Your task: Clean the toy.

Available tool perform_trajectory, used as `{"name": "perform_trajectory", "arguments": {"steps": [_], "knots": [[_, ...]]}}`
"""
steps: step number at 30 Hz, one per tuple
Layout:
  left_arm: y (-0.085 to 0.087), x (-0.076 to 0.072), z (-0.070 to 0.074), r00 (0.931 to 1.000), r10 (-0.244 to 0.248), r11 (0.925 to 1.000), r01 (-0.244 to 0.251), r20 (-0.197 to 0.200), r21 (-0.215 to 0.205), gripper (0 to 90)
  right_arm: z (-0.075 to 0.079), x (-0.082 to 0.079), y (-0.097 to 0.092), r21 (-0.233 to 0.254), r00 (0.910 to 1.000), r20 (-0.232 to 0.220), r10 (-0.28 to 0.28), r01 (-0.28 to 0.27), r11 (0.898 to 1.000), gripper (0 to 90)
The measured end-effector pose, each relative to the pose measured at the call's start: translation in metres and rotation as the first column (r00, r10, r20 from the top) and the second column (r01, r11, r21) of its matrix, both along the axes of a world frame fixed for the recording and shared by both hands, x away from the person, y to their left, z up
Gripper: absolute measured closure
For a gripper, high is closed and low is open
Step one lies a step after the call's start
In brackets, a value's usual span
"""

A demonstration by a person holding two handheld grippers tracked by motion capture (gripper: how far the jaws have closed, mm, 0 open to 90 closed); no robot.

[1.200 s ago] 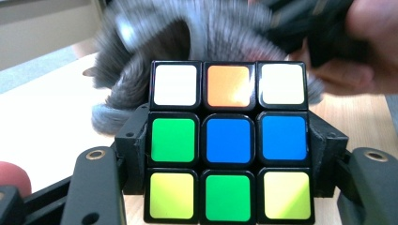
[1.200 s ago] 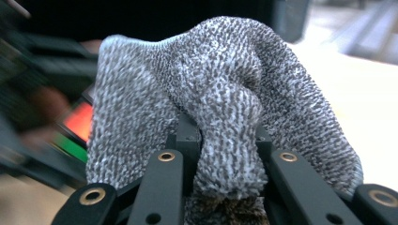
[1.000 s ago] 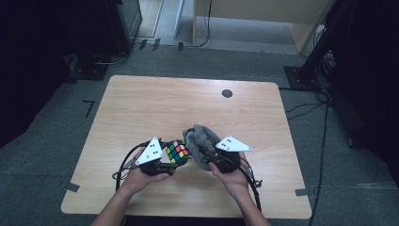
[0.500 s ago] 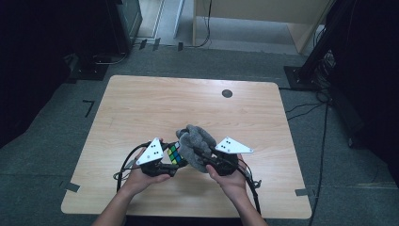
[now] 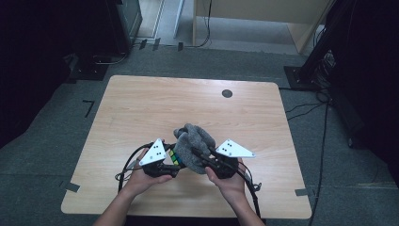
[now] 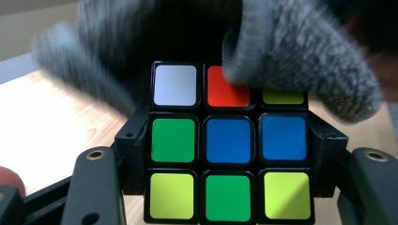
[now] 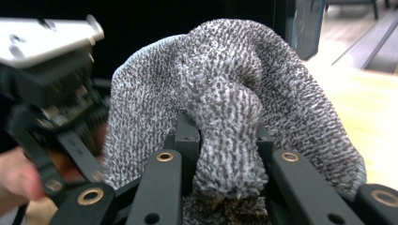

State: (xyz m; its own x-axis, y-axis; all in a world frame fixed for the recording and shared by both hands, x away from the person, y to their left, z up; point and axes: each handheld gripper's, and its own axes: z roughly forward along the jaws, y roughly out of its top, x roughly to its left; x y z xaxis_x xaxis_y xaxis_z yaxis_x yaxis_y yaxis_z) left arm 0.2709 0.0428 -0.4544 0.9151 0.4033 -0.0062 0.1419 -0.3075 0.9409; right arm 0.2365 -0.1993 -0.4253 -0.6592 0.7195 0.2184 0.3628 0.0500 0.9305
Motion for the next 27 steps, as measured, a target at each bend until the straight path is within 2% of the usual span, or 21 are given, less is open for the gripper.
{"name": "perform_trajectory", "arguments": {"steps": [3, 4, 6, 8, 9, 10, 13, 16, 17, 19, 20, 23, 24, 25, 27], "knots": [[0.002, 0.001, 0.001, 1.0000, 0.001, 1.0000, -0.001, 0.001, -0.001, 34.1, -0.009, 0.005, -0.001, -0.012, 0.9995, -0.027, -0.016, 0.016, 1.000, 74.6], [0.006, 0.003, 0.001, 1.0000, 0.008, 0.9999, -0.008, -0.005, -0.009, 34.1, -0.017, 0.010, -0.005, -0.050, 0.9967, -0.062, -0.052, 0.049, 0.998, 74.7], [0.009, 0.005, 0.002, 0.9998, 0.014, 0.9995, -0.015, -0.012, -0.027, 34.1, -0.021, 0.013, -0.008, -0.086, 0.9937, -0.074, -0.084, 0.077, 0.993, 74.7], [0.009, 0.005, 0.002, 0.9998, 0.018, 0.9996, -0.018, -0.009, -0.022, 34.2, -0.019, 0.014, -0.011, -0.043, 0.9884, -0.107, -0.108, 0.104, 0.994, 74.7], [0.006, 0.005, -0.001, 0.9997, 0.023, 0.9997, -0.023, -0.007, 0.007, 34.1, -0.014, 0.012, -0.012, -0.011, 0.9895, -0.097, -0.106, 0.106, 0.994, 74.7], [0.004, 0.004, -0.002, 0.9997, 0.022, 0.9996, -0.022, -0.007, 0.018, 34.2, -0.008, 0.010, -0.011, 0.005, 0.9921, -0.077, -0.099, 0.099, 0.995, 74.7], [-0.001, 0.002, -0.002, 0.9999, 0.000, 0.9998, 0.000, -0.013, 0.021, 34.1, 0.004, 0.002, -0.005, 0.026, 0.9984, -0.021, -0.052, 0.053, 0.998, 74.4], [-0.001, 0.000, 0.003, 0.9997, -0.017, 0.9998, 0.017, -0.016, -0.013, 34.1, 0.004, -0.002, 0.001, 0.002, 0.9998, 0.002, -0.018, 0.018, 1.000, 74.2], [0.001, 0.000, 0.005, 0.9997, -0.018, 0.9996, 0.017, -0.016, -0.023, 34.1, 0.002, -0.001, 0.001, 0.000, 0.9999, -0.006, -0.016, 0.016, 1.000, 74.3], [0.006, 0.001, 0.007, 0.9998, -0.012, 0.9991, 0.011, -0.019, -0.040, 34.2, -0.005, 0.004, -0.003, 0.026, 0.9987, -0.044, -0.025, 0.027, 0.999, 74.4], [0.009, 0.003, 0.008, 0.9996, -0.008, 0.9982, 0.006, -0.025, -0.059, 34.2, -0.007, 0.007, -0.006, 0.023, 0.9970, -0.065, -0.041, 0.042, 0.999, 74.5], [0.020, 0.008, 0.011, 0.9982, 0.009, 0.9894, -0.017, -0.059, -0.144, 34.2, -0.012, 0.012, -0.016, 0.012, 0.9928, -0.086, -0.083, 0.085, 0.996, 74.5], [0.022, 0.009, 0.011, 0.9976, 0.008, 0.9867, -0.019, -0.068, -0.162, 34.2, -0.012, 0.014, -0.019, 0.020, 0.9912, -0.090, -0.097, 0.100, 0.995, 74.5], [0.022, 0.009, 0.011, 0.9976, 0.008, 0.9867, -0.019, -0.068, -0.162, 34.2, -0.013, 0.014, -0.021, 0.024, 0.9903, -0.091, -0.105, 0.108, 0.994, 74.5], [0.026, 0.011, 0.012, 0.9957, 0.004, 0.9764, -0.024, -0.092, -0.215, 34.2, -0.015, 0.016, -0.022, 0.048, 0.9893, -0.098, -0.108, 0.113, 0.992, 74.5]]}}
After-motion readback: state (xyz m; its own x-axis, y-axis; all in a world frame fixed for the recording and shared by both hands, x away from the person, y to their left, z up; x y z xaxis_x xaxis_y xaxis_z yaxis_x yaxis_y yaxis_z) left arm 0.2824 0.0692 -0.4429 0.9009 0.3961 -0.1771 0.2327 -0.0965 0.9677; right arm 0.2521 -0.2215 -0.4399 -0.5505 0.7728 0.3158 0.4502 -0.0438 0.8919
